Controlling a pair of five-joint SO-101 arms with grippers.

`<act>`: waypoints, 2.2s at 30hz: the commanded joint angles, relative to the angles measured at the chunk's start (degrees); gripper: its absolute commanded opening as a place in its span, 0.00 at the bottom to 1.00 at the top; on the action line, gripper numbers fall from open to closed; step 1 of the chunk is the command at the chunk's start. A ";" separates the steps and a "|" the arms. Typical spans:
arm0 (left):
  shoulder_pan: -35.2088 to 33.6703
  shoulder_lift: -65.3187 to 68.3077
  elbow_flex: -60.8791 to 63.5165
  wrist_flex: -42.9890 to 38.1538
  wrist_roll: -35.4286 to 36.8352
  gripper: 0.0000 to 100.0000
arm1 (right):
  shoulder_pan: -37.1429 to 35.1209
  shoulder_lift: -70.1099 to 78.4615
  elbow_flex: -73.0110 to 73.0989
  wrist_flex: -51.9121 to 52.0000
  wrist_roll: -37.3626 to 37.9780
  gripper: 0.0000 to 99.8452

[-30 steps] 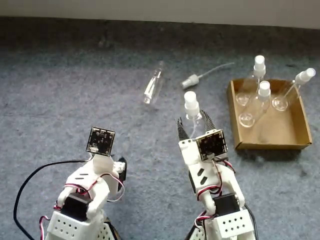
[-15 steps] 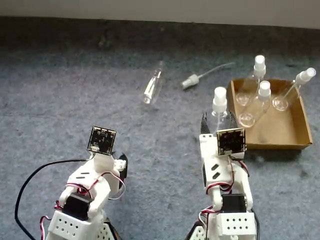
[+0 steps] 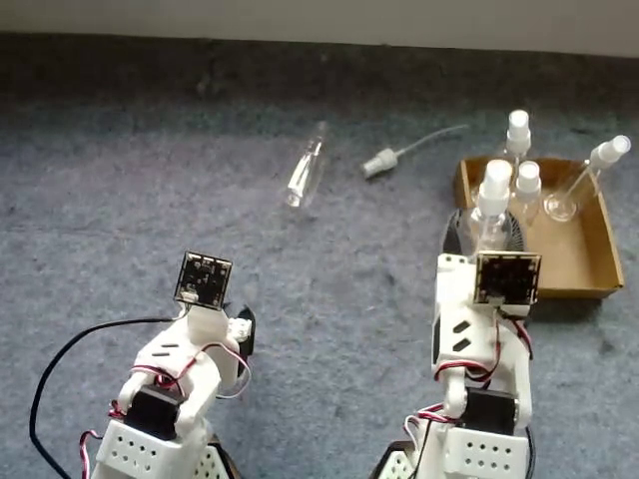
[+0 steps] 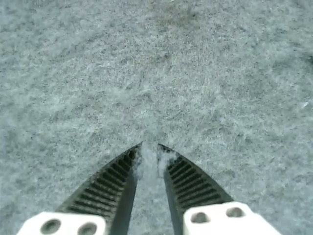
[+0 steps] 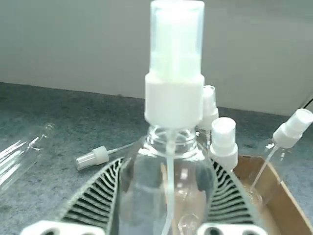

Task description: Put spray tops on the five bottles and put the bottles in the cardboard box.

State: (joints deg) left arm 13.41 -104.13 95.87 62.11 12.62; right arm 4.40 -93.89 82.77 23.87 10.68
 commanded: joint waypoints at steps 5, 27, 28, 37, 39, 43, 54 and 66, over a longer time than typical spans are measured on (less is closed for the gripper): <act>-0.66 0.13 1.27 -1.23 -0.88 0.01 | 11.82 -0.75 -13.93 2.33 -0.44 0.11; -0.66 0.22 1.27 -1.23 -0.79 0.01 | 29.14 0.04 4.53 -33.63 -0.62 0.11; -0.66 0.22 1.27 -1.23 -0.79 0.01 | 29.14 0.04 4.00 -33.63 -0.62 0.11; -0.66 0.22 1.27 -1.23 -0.79 0.01 | 29.58 18.51 -9.98 -24.22 -3.60 0.11; -0.66 0.22 1.27 -1.23 -0.79 0.01 | 29.76 26.24 -14.73 -24.04 -6.42 0.11; -0.66 0.22 1.27 -1.23 -0.79 0.01 | 29.76 38.20 -21.32 -24.31 -9.41 0.11; -0.66 0.22 1.27 -1.23 -0.79 0.01 | 29.14 55.52 -25.10 -32.66 -13.89 0.11; -0.66 0.22 1.27 -1.23 -0.79 0.01 | 27.47 64.13 -25.19 -44.26 -13.45 0.11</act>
State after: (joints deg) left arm 13.41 -104.13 95.87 62.11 12.62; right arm 33.58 -30.33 61.41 -18.77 -2.68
